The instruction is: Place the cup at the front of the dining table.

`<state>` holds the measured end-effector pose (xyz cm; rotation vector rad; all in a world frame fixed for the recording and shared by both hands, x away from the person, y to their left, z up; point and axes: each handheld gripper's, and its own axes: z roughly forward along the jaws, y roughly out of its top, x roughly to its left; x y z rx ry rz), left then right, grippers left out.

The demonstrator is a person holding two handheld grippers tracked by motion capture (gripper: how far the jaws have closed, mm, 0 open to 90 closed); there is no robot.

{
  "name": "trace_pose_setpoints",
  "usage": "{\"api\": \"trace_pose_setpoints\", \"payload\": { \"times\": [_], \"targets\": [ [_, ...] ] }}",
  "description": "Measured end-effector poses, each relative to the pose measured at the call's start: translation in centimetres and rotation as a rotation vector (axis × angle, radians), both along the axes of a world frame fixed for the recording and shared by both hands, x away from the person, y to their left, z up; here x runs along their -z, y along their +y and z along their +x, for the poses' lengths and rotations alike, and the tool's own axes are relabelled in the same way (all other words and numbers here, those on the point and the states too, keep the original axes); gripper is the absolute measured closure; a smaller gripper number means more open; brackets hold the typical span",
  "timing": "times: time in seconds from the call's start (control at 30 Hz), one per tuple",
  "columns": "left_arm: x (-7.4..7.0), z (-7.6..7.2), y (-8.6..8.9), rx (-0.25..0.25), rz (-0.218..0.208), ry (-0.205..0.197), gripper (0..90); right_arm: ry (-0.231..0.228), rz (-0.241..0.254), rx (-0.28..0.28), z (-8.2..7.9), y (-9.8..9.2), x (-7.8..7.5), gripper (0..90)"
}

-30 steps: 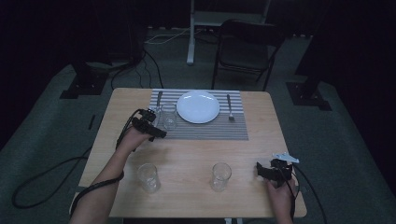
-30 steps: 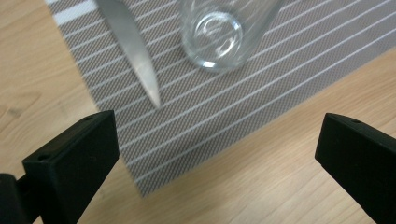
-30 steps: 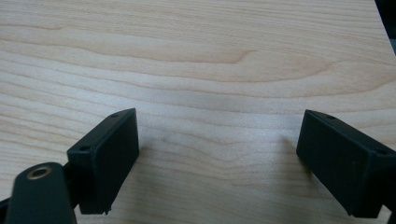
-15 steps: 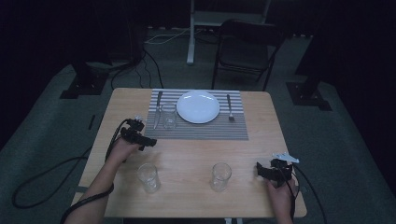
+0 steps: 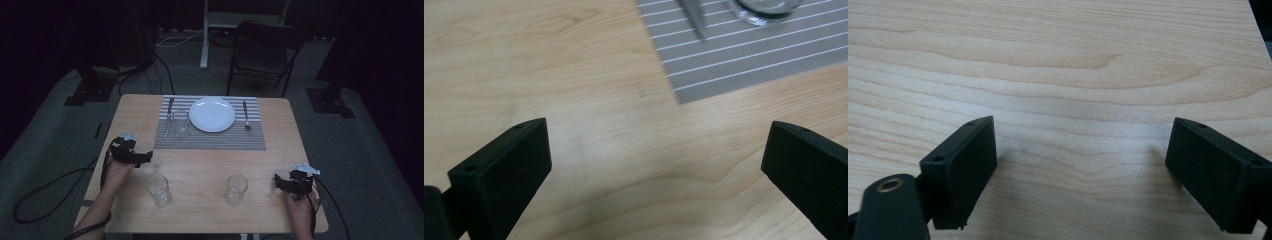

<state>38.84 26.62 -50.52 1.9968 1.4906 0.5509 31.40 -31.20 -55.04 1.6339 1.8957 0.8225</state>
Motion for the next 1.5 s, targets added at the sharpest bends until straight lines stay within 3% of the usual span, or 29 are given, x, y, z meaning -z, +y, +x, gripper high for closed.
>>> {"api": "trace_pose_setpoints", "payload": {
  "times": [0.2,0.27,0.33,0.5,0.6,0.7,0.8,1.03,1.17,1.33,1.4,1.5],
  "targets": [
    [0.1,-1.4,1.1,-0.045,0.027,-0.02,0.2,0.0,0.0,0.0,0.0,0.0,0.0,12.6],
    [0.3,-1.9,1.3,-0.068,0.057,-0.053,0.2,0.0,0.0,0.0,0.0,0.0,0.0,12.6],
    [0.4,-2.3,1.6,-0.083,0.089,-0.054,0.2,0.0,0.0,0.0,0.0,0.0,0.0,12.6],
    [1.1,-3.2,2.5,-0.117,0.052,-0.036,0.2,0.0,0.0,0.0,0.0,0.0,0.0,12.6],
    [1.5,-4.0,2.9,-0.129,0.075,-0.047,0.2,0.0,0.001,0.0,0.0,0.0,0.0,12.6],
    [2.0,-4.7,3.4,-0.122,0.058,-0.052,0.2,0.0,0.0,0.0,0.0,0.0,0.0,12.6],
    [2.3,-5.4,3.9,-0.13,0.069,-0.048,0.2,0.0,0.0,0.0,0.0,0.0,0.0,12.6],
    [2.7,-7.2,4.7,-0.157,0.046,-0.056,0.2,0.0,0.0,0.0,0.0,0.0,0.0,12.6],
    [3.2,-7.9,5.1,-0.153,0.017,-0.036,0.2,0.0,0.0,0.0,0.0,0.0,0.0,12.6],
    [3.5,-9.0,5.5,-0.166,0.06,-0.052,0.2,0.001,0.001,0.001,0.0,0.0,0.0,12.6],
    [3.6,-9.3,5.9,-0.17,0.046,-0.026,0.2,0.001,0.001,0.002,0.0,0.0,0.0,12.6],
    [3.8,-10.0,6.4,-0.17,-0.011,-0.027,0.2,0.001,0.001,0.001,0.0,0.0,0.0,12.7]
  ]
}}
